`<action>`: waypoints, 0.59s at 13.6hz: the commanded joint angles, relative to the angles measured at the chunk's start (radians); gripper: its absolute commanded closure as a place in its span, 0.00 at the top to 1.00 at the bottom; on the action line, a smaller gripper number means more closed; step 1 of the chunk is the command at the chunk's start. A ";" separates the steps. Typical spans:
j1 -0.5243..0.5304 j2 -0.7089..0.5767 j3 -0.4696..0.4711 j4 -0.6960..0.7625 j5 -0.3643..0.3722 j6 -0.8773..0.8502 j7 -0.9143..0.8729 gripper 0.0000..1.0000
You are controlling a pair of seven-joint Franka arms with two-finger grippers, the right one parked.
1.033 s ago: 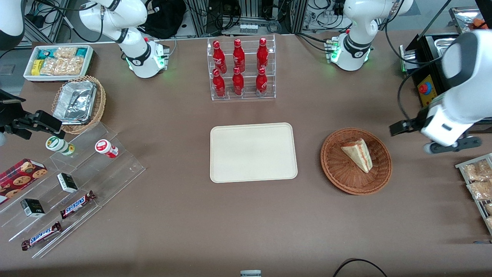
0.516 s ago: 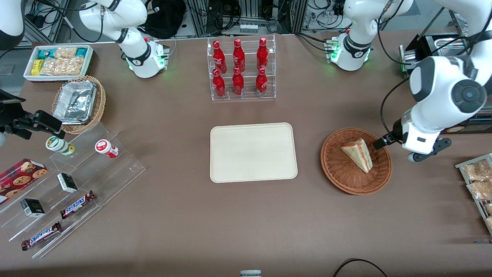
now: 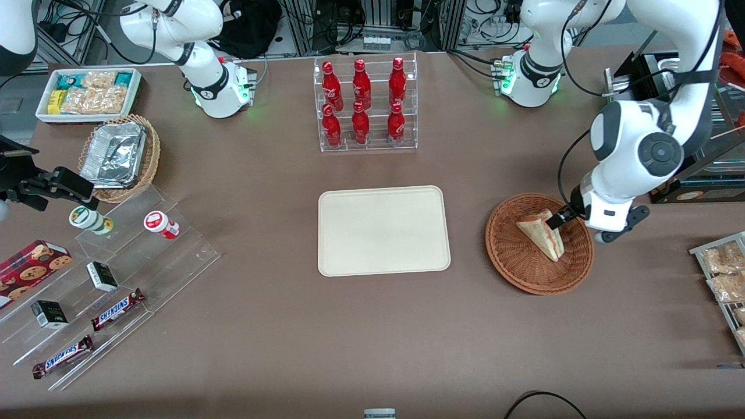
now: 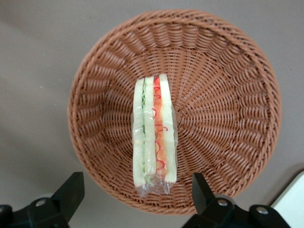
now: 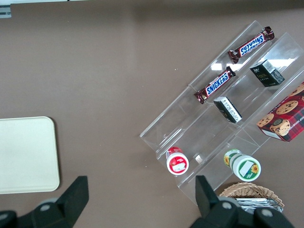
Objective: Place sandwich from basket to tray
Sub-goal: 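Lower the open left gripper and close it on the sandwich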
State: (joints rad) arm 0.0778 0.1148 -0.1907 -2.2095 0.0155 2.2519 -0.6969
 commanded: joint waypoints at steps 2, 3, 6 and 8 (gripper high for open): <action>-0.012 0.045 -0.022 -0.018 -0.002 0.074 -0.055 1.00; -0.012 0.052 -0.022 -0.024 -0.002 0.086 -0.055 1.00; -0.010 0.081 -0.022 -0.038 0.000 0.109 -0.052 1.00; -0.010 0.103 -0.022 -0.038 0.001 0.123 -0.050 1.00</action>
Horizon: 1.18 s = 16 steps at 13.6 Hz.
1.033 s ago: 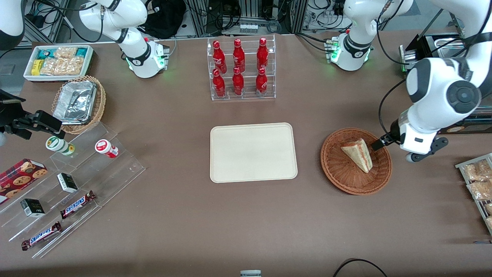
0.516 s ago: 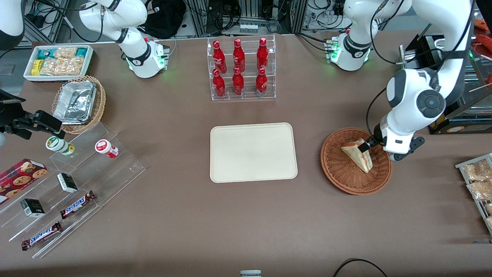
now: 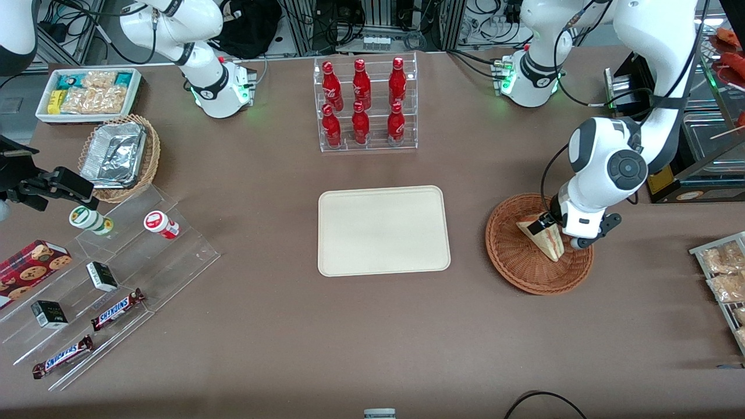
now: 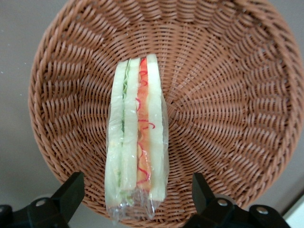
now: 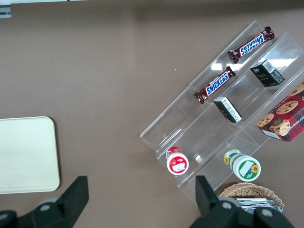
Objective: Place sandwich from basket to tray
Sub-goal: 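Lower the open left gripper and close it on the sandwich, then lift the sandwich and carry it over the cream tray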
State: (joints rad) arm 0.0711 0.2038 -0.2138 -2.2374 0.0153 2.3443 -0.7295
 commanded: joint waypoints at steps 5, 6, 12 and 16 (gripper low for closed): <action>0.006 0.029 0.002 -0.005 0.002 0.023 -0.007 0.26; 0.007 0.025 0.002 -0.001 0.002 0.020 -0.004 0.14; -0.005 0.011 0.002 0.353 0.018 -0.439 0.004 0.09; -0.124 0.031 -0.002 0.559 0.014 -0.629 0.013 0.09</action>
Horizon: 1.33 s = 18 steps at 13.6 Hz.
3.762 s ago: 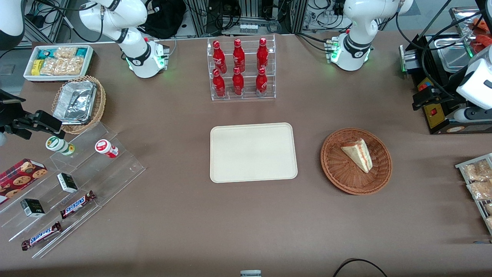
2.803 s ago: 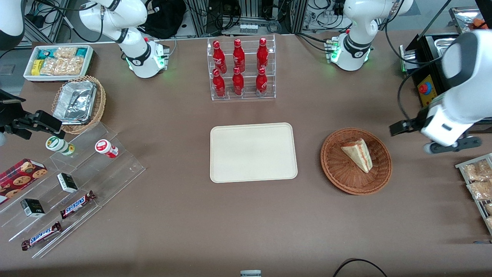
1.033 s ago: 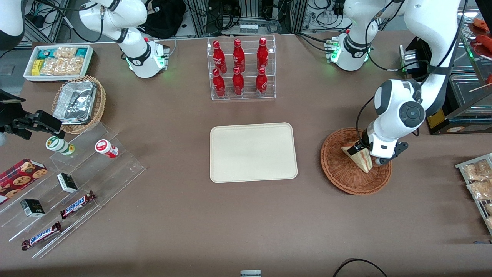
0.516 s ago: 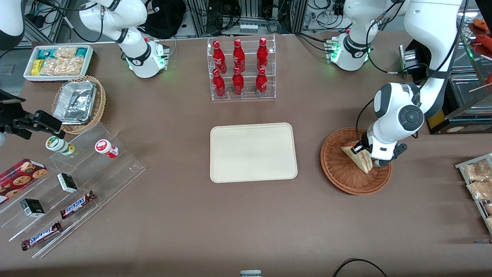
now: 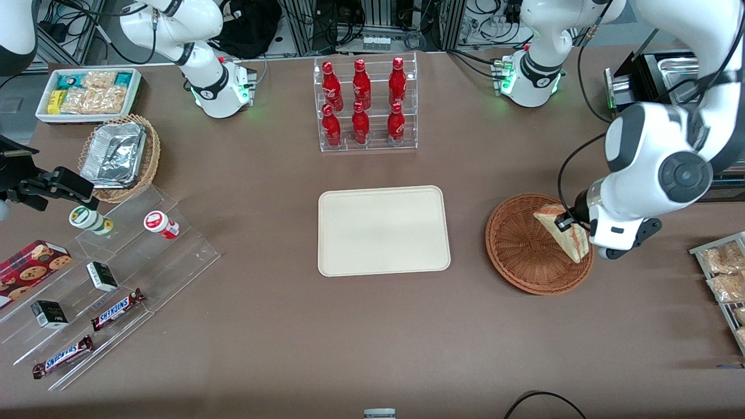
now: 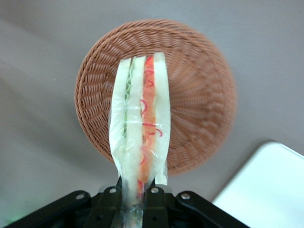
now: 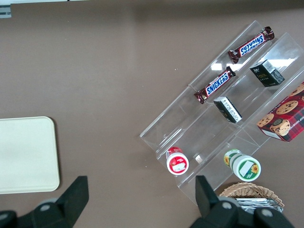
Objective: Place sandwich from basket to tray
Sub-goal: 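Lift the sandwich and carry it over the cream tray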
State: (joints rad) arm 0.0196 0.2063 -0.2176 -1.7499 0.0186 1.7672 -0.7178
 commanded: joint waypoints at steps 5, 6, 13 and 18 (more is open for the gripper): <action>-0.308 0.128 0.003 0.104 0.003 0.023 -0.011 0.11; -0.338 0.174 0.001 0.136 0.003 0.037 -0.011 0.12; -0.558 0.401 0.000 0.268 0.009 0.190 -0.110 0.14; -0.622 0.461 0.001 0.260 0.020 0.253 -0.121 0.14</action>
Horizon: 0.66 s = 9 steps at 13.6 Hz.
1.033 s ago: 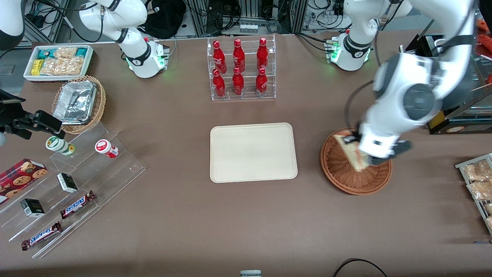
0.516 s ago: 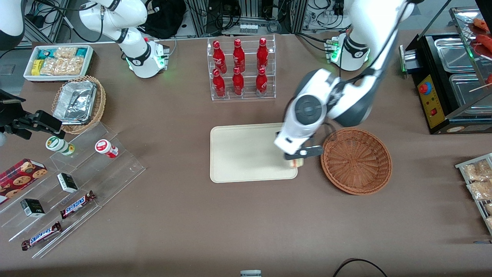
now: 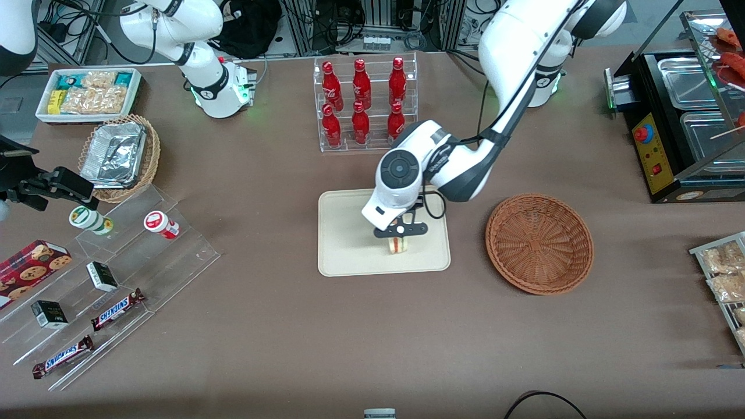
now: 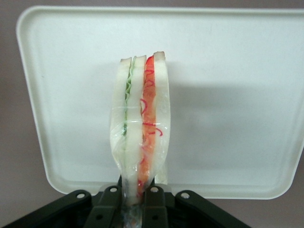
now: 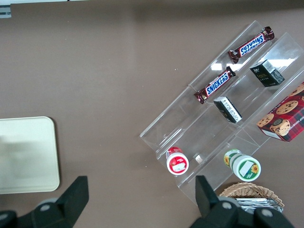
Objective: Place sandwich from basket to tray
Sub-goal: 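Lift the sandwich and carry it over the cream tray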
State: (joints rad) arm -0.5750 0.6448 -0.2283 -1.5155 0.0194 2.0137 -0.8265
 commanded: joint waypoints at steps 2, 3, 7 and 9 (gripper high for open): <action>-0.037 0.032 0.012 0.024 0.053 0.011 -0.022 0.15; -0.039 0.036 0.012 0.024 0.059 0.013 -0.023 0.15; -0.039 0.056 0.011 0.023 0.057 0.049 -0.025 0.15; -0.048 0.075 0.011 0.023 0.047 0.077 -0.026 0.15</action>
State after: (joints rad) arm -0.6007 0.6956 -0.2261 -1.5149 0.0579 2.0695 -0.8298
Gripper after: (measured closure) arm 0.846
